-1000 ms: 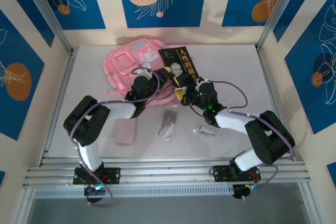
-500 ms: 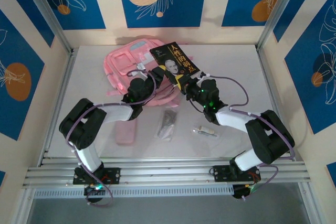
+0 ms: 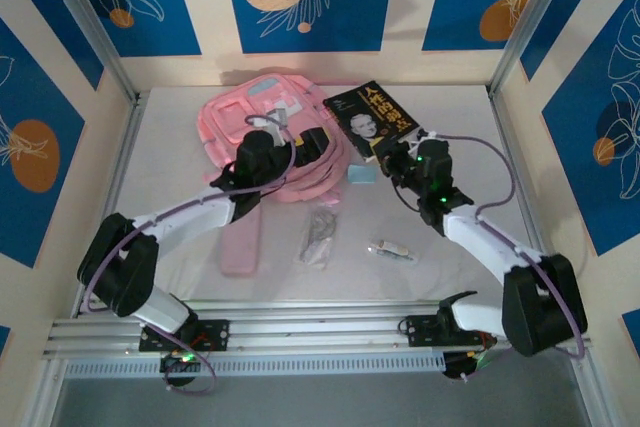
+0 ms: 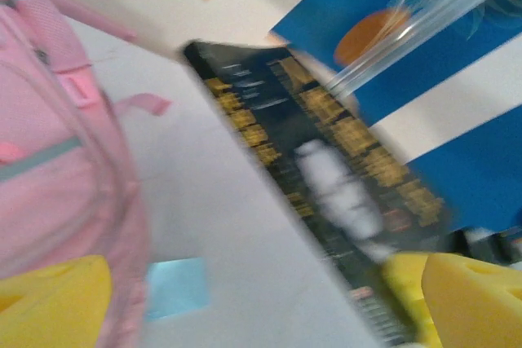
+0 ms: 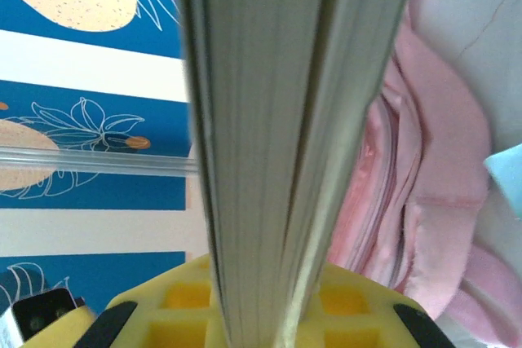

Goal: Pack the student bag

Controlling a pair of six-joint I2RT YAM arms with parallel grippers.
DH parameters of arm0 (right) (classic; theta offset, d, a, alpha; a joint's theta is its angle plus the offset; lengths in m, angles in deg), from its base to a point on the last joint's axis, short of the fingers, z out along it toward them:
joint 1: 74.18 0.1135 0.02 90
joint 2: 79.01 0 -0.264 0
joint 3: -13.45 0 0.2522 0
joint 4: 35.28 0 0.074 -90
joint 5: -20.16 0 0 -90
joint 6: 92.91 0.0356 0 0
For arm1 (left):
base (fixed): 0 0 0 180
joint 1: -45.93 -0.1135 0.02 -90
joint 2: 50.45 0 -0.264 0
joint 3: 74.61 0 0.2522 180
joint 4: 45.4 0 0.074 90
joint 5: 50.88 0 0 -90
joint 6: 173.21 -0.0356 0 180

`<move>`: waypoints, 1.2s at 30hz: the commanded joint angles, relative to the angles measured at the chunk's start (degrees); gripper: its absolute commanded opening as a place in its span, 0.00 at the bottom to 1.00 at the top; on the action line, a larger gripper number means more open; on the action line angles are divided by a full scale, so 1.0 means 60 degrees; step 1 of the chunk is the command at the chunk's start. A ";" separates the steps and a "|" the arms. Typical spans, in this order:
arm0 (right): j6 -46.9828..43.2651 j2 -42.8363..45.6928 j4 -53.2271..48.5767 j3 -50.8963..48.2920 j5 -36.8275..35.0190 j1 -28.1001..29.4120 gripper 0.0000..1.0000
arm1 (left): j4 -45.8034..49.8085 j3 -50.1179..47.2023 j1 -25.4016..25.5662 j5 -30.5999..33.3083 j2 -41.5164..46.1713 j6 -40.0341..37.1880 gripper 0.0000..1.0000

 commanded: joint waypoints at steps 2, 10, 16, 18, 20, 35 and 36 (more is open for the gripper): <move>-0.1514 0.1282 -0.1406 0.0484 0.0623 -0.0904 0.05 | 0.4623 0.1770 -0.0153 0.0030 -0.0613 -0.4001 0.96; -0.2349 0.2356 -0.3158 0.0532 0.1732 -0.2394 0.06 | 0.7182 0.3822 -0.0272 0.0507 -0.2621 -0.6063 0.92; -0.2293 0.2519 -0.3162 0.0184 0.2132 -0.2606 0.06 | 0.7851 0.4910 -0.0404 0.1503 -0.3889 -0.6962 0.88; -0.2231 0.2497 -0.3054 0.0059 0.2225 -0.2624 0.05 | 0.7911 0.5085 -0.0483 0.1871 -0.4196 -0.7111 0.87; -0.2177 0.2486 -0.2926 -0.0037 0.2343 -0.2604 0.05 | 0.7935 0.5230 -0.0585 0.2058 -0.4463 -0.7195 0.84; -0.2238 0.2453 -0.2777 -0.0174 0.2521 -0.2540 0.03 | 0.8914 0.6011 -0.1058 0.0762 -0.5821 -0.7383 0.12; -0.2309 0.2442 -0.2830 -0.0178 0.2522 -0.2524 0.03 | 0.8993 0.6063 -0.1062 0.0708 -0.5757 -0.7237 0.00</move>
